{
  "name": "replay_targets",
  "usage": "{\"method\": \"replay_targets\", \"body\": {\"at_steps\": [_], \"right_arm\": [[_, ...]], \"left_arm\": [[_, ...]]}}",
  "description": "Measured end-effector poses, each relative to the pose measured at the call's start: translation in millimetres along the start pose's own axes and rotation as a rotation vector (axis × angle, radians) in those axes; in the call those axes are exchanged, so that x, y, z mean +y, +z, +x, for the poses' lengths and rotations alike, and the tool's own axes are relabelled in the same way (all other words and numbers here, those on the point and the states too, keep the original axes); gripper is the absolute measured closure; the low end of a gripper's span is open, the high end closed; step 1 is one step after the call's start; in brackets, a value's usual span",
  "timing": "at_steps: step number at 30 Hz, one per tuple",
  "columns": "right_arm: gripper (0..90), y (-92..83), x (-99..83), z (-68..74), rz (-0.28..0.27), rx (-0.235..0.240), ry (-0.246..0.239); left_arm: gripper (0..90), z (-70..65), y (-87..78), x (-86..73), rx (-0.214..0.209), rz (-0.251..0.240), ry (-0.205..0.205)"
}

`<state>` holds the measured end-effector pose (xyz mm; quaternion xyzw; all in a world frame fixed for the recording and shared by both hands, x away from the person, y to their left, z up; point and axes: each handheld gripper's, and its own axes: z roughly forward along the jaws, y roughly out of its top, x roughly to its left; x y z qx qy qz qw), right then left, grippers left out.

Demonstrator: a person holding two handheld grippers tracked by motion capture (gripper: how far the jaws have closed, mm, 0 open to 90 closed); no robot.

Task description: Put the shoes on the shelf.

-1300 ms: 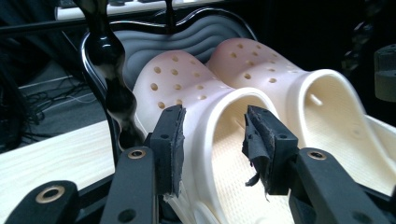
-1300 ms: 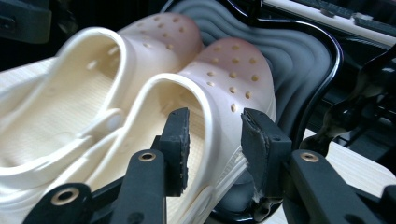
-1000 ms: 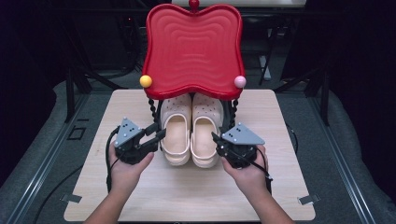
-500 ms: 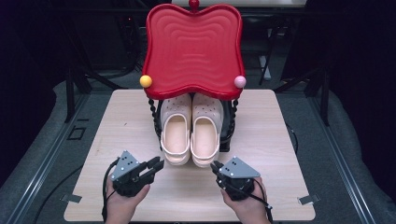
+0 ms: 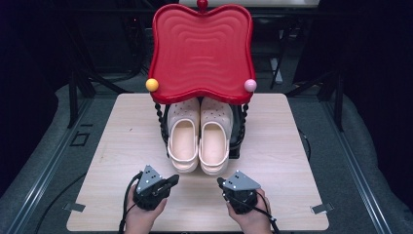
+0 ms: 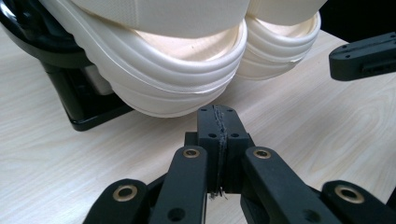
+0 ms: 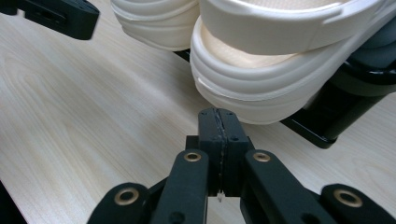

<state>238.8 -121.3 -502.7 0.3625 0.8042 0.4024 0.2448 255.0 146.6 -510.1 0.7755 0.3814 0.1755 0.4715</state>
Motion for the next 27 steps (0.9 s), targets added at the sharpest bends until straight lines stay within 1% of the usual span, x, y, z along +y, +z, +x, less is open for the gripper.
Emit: {"method": "replay_targets", "body": {"at_steps": [4, 7, 8, 9, 11, 13, 14, 17, 19, 20, 21, 22, 23, 25, 27], "right_arm": [[90.0, 5.9, -0.4, 1.1, 0.015, 0.015, -0.009], [90.0, 8.9, -0.5, -0.7, 0.011, 0.016, 0.005], [90.0, 9.1, -0.2, -1.4, 0.014, 0.017, 0.008], [90.0, 9.6, 0.3, -1.9, 0.013, 0.017, 0.014], [90.0, 10.4, 0.8, -2.9, 0.010, 0.014, 0.017], [90.0, 10.6, 1.2, -3.8, 0.005, 0.008, 0.021], [90.0, 10.7, 1.3, -4.4, 0.001, 0.007, 0.022], [90.0, 9.5, 1.9, -7.2, -0.019, 0.000, 0.048], [90.0, 8.4, 2.6, -9.1, -0.023, -0.001, 0.053], [90.0, 8.9, 2.6, -9.6, -0.025, 0.003, 0.060], [90.0, 9.5, 2.5, -9.9, -0.014, 0.013, 0.068], [90.0, 9.6, 2.4, -9.4, -0.009, 0.015, 0.064], [90.0, 10.0, 2.3, -8.2, -0.009, 0.006, 0.053], [90.0, 11.2, 2.4, -6.9, -0.016, 0.001, 0.045], [90.0, 11.6, 3.4, -7.7, -0.020, -0.004, 0.050]], "left_arm": [[89.9, -1.4, 3.5, -0.3, 0.006, 0.007, 0.004], [89.9, -2.3, 6.2, 2.2, 0.015, 0.002, -0.009], [89.9, -2.5, 7.1, 3.2, 0.022, 0.007, -0.004], [89.9, -2.4, 7.8, 3.4, 0.022, 0.006, -0.002], [89.9, -2.2, 8.6, 3.9, 0.035, 0.004, 0.002], [90.0, -0.7, 7.2, 4.4, 0.048, -0.001, -0.001], [90.0, 1.1, 6.3, 4.7, 0.046, 0.001, -0.008], [90.0, 3.7, 4.5, 4.0, 0.054, 0.001, -0.013], [90.0, 5.1, 3.2, 3.7, 0.060, 0.001, -0.018], [90.0, 5.6, 2.9, 3.7, 0.061, 0.001, -0.021], [90.0, 6.0, 2.8, 3.7, 0.060, 0.002, -0.021], [90.0, 6.1, 2.7, 3.7, 0.064, 0.002, -0.018], [90.0, 6.6, 2.3, 3.7, 0.066, 0.001, -0.016], [90.0, 8.0, 1.7, 3.7, 0.071, -0.002, -0.021], [90.0, 10.9, 0.4, 3.5, 0.080, -0.001, -0.026]]}}
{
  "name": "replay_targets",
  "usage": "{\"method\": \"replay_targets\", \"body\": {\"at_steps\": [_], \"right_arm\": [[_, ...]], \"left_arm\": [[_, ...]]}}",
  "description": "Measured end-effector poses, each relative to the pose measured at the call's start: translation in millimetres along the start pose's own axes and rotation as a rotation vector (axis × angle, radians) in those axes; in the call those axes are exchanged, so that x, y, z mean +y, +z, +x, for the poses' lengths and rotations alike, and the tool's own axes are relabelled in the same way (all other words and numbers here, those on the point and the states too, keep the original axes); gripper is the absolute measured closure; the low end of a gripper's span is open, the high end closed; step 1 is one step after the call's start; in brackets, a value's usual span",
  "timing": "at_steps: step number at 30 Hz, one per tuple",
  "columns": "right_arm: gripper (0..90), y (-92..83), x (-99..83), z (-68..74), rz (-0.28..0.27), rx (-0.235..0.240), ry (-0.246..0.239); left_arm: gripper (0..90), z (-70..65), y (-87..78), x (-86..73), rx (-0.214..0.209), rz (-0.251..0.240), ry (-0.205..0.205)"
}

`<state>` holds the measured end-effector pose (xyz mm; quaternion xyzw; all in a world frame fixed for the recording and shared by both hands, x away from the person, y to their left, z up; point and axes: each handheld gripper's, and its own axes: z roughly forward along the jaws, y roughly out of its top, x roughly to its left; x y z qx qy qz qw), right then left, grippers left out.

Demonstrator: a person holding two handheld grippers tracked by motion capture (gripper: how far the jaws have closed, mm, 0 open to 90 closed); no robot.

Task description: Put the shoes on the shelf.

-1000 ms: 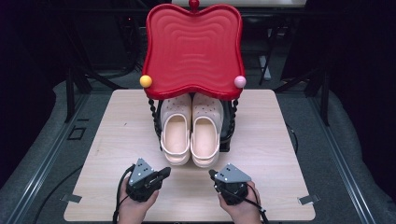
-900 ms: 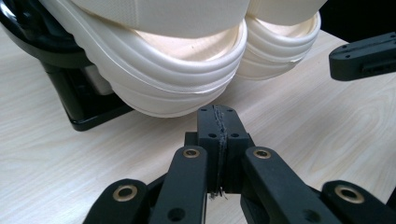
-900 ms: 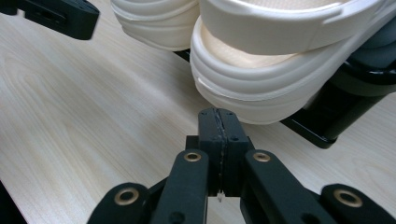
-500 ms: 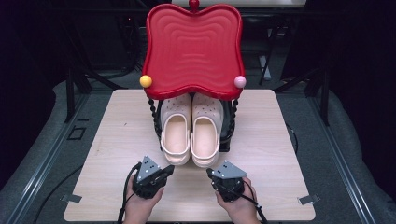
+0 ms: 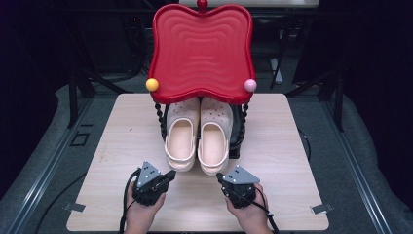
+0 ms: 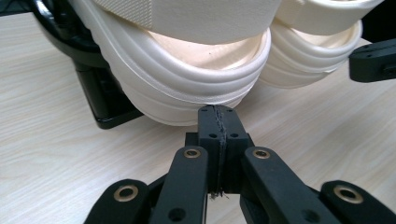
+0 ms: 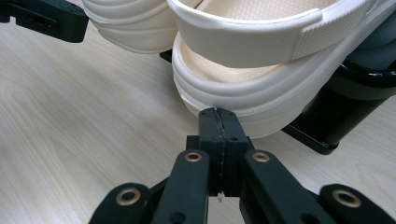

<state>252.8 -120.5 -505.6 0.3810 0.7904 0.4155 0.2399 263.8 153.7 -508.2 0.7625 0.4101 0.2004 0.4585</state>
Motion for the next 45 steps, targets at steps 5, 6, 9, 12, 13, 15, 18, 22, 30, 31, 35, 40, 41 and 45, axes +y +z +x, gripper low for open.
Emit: {"method": "replay_targets", "body": {"at_steps": [5, 6, 9, 12, 13, 15, 18, 22, 30, 31, 35, 40, 41, 45], "right_arm": [[90.0, -0.6, 1.2, -0.8, -0.009, -0.005, -0.004], [90.0, -1.7, 1.6, -0.9, -0.015, -0.015, -0.007], [90.0, -3.3, 2.9, -2.9, -0.017, -0.019, 0.000], [90.0, -4.3, 5.1, -4.2, -0.025, -0.031, -0.007], [90.0, -4.4, 5.6, -4.6, -0.028, -0.037, -0.006], [90.0, -3.8, 6.8, -6.5, -0.035, -0.040, 0.003], [90.0, -1.7, 9.4, -11.7, -0.028, -0.045, 0.028], [90.0, 2.7, 14.2, -14.4, -0.035, -0.049, 0.034], [90.0, 11.0, 25.0, -21.4, -0.056, -0.071, 0.059], [90.0, 11.5, 26.4, -23.1, -0.055, -0.076, 0.059], [90.0, 16.0, 31.8, -25.7, -0.074, -0.082, 0.073], [90.0, 21.0, 39.8, -29.3, -0.076, -0.099, 0.062], [90.0, 21.2, 41.1, -29.9, -0.072, -0.104, 0.063], [90.0, 25.1, 46.7, -36.3, -0.069, -0.121, 0.063]], "left_arm": [[90.0, 2.7, -1.2, 0.8, 0.000, 0.001, 0.003], [90.0, 2.5, -1.0, 1.2, 0.001, -0.004, 0.002], [90.0, 3.3, -1.6, 2.8, 0.005, -0.009, 0.006], [90.0, 4.8, -1.8, 6.3, 0.009, -0.006, 0.002], [90.0, 5.3, -1.2, 7.7, 0.012, -0.014, 0.006], [90.0, 6.3, -0.6, 11.3, 0.017, -0.013, 0.010], [90.0, 8.9, 0.7, 17.7, 0.023, -0.016, 0.010], [90.0, 13.4, 2.9, 26.1, 0.024, -0.018, 0.008], [90.0, 18.6, 9.9, 42.9, 0.025, -0.016, 0.037], [90.0, 18.9, 10.9, 44.8, 0.025, -0.016, 0.039], [90.0, 20.3, 15.1, 50.7, 0.029, -0.013, 0.046], [90.0, 22.7, 20.5, 56.3, 0.037, -0.007, 0.035], [90.0, 23.1, 22.4, 57.6, 0.039, -0.007, 0.034], [90.0, 22.7, 28.6, 62.6, 0.043, -0.005, 0.038]]}}
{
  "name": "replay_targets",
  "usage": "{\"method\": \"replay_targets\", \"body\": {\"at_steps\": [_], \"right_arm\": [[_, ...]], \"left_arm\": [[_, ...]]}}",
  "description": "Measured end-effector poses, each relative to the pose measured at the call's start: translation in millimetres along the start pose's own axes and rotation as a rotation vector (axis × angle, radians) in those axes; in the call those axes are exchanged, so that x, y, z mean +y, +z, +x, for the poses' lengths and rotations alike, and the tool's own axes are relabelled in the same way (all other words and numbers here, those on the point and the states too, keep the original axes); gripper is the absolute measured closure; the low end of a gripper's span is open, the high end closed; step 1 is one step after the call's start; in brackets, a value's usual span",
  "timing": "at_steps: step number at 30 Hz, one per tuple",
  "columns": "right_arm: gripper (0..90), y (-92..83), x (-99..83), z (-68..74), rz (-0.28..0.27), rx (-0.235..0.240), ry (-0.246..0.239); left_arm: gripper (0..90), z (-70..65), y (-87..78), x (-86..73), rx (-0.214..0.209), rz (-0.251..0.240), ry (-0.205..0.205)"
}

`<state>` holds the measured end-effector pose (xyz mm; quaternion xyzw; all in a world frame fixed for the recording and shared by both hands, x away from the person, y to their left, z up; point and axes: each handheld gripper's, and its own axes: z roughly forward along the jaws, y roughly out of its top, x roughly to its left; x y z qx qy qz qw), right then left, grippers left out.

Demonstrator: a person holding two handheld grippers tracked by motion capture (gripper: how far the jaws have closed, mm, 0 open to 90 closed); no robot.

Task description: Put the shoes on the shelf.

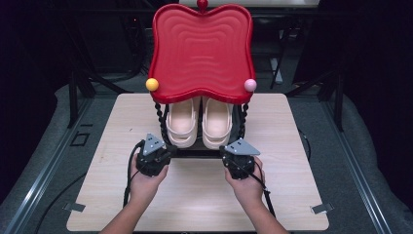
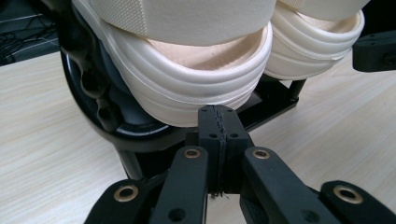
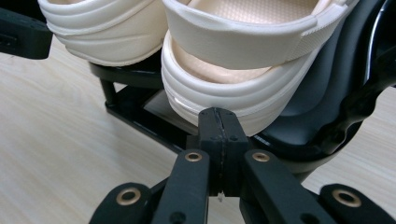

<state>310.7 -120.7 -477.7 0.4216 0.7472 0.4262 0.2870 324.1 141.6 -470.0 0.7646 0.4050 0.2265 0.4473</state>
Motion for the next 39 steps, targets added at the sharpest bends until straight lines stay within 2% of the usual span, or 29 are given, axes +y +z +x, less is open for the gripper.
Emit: {"method": "replay_targets", "body": {"at_steps": [3, 9, 11, 16, 24, 29, 39], "right_arm": [[90.0, 4.4, 4.0, -2.9, 0.001, -0.006, 0.006], [90.0, 10.6, 9.4, -5.5, 0.014, -0.028, -0.012], [90.0, 13.8, 8.9, -5.6, 0.002, -0.025, 0.004], [90.0, 18.3, 8.3, -6.6, 0.016, -0.029, 0.002], [90.0, 27.5, 9.7, -4.7, 0.016, -0.034, 0.003], [90.0, 31.9, 10.3, -4.7, 0.016, -0.040, 0.009], [90.0, 36.9, 10.8, -7.0, 0.017, -0.053, 0.014]], "left_arm": [[90.0, -1.1, 4.5, 3.5, -0.002, 0.003, 0.006], [90.0, -2.8, 15.4, 6.7, 0.007, 0.015, 0.000], [90.0, -2.9, 18.9, 7.3, 0.008, 0.016, -0.006], [90.0, -4.3, 23.8, 8.3, 0.011, 0.021, -0.005], [90.0, 0.3, 34.8, 8.6, 0.034, 0.042, -0.022], [90.0, 1.1, 38.0, 7.4, 0.047, 0.055, -0.013], [90.0, 0.3, 42.8, 8.6, 0.036, 0.055, -0.033]]}}
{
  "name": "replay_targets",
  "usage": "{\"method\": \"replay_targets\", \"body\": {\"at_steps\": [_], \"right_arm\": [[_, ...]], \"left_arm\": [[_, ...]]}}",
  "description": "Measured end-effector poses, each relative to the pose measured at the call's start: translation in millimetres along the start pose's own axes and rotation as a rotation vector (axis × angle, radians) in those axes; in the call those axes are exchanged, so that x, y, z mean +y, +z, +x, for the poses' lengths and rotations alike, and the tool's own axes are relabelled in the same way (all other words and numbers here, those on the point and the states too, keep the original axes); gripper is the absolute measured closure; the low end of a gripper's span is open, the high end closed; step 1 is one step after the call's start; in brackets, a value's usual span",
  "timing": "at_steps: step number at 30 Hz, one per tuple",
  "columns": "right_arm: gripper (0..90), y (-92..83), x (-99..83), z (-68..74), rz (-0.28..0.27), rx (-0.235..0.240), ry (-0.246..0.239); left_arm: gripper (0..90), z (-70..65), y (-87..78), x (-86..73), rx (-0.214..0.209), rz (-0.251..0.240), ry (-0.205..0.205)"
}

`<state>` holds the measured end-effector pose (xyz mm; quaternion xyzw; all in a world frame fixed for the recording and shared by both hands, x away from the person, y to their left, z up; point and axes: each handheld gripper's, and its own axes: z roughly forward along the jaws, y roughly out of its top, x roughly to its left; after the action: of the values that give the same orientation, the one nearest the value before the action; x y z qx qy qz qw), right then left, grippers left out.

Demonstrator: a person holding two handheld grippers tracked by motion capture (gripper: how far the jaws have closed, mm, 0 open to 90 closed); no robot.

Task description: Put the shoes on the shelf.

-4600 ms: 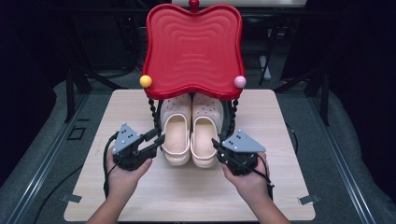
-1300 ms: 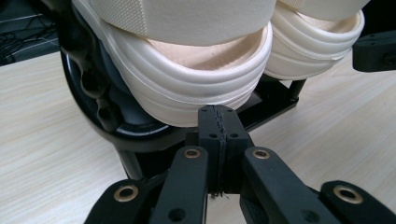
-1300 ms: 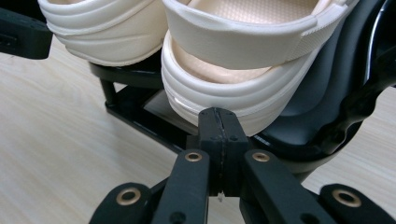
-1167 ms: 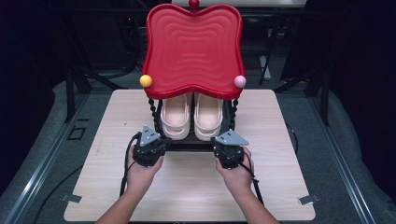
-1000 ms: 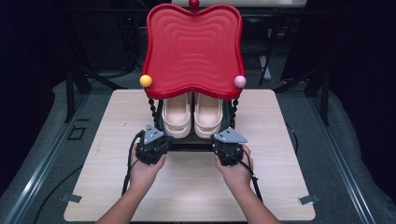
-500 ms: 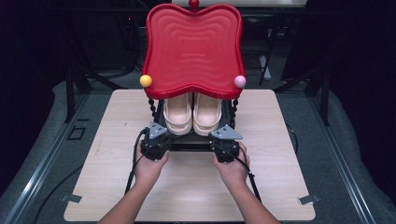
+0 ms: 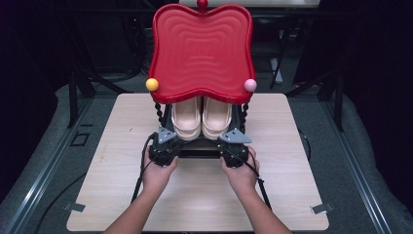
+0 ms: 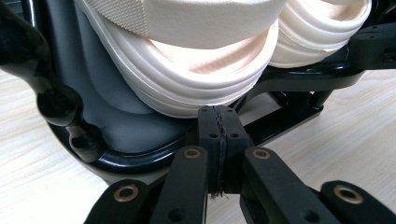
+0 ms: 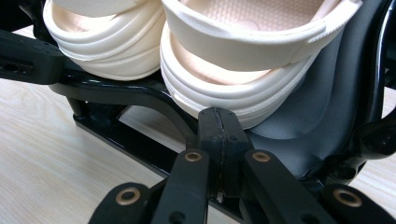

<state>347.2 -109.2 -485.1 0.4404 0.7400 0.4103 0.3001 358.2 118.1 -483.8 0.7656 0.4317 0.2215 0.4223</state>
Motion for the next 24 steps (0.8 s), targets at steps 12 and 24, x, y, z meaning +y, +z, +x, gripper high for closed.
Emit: {"method": "replay_targets", "body": {"at_steps": [12, 24], "right_arm": [[89.7, -2.4, -1.0, 1.0, -0.007, 0.003, 0.001], [87.8, -17.1, -6.7, 1.9, -0.003, 0.014, -0.034]], "left_arm": [[90.0, -0.3, -1.2, -1.5, 0.007, -0.012, 0.007], [89.2, 2.4, -19.8, -10.3, -0.021, -0.047, 0.006]]}}
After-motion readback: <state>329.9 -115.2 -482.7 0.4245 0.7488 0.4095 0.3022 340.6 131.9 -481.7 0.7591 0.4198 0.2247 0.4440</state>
